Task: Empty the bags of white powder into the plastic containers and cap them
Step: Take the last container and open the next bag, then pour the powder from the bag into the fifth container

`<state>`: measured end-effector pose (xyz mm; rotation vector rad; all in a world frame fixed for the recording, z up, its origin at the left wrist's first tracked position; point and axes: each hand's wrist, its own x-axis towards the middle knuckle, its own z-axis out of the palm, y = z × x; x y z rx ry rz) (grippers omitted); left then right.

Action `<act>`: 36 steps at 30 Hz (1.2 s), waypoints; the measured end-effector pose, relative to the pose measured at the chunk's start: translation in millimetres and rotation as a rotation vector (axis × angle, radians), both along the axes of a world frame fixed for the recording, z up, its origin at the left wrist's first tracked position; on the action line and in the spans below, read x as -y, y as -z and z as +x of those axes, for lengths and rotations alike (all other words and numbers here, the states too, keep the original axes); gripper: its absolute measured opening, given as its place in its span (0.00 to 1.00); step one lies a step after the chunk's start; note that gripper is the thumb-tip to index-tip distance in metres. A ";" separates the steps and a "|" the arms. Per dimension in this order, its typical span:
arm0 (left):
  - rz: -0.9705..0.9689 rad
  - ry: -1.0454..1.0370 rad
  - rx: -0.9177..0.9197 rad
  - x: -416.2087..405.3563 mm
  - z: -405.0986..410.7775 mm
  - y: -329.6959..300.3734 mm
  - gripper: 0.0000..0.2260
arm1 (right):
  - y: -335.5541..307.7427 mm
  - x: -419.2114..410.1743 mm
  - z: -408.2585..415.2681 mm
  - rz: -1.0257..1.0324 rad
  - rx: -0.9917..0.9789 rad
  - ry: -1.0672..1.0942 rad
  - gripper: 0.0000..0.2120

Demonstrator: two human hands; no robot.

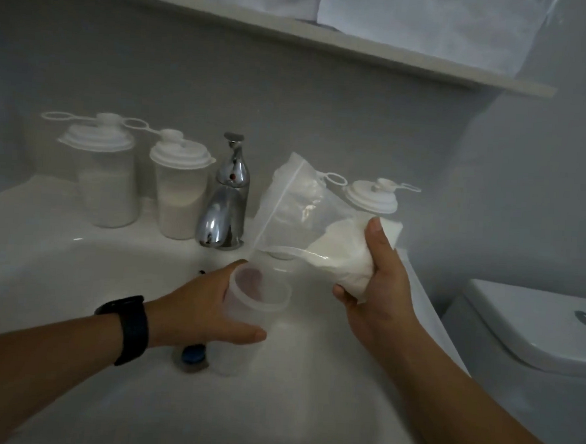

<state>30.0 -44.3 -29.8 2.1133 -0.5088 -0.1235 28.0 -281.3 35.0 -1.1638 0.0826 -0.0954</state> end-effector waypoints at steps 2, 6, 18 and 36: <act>0.048 0.078 -0.012 -16.4 0.0 -1.5 0.34 | -0.2 5.5 5.4 -0.017 0.034 0.004 0.29; 0.014 0.097 -0.066 -45.6 8.2 -0.4 0.36 | 6.6 7.9 18.6 -0.081 0.091 0.004 0.25; 0.044 0.087 -0.077 -39.2 15.2 1.4 0.36 | 28.2 -3.6 13.4 -0.326 0.161 -0.063 0.22; 0.033 0.060 -0.069 -38.6 13.1 -3.6 0.38 | 27.7 -3.9 14.9 -0.334 0.155 -0.087 0.19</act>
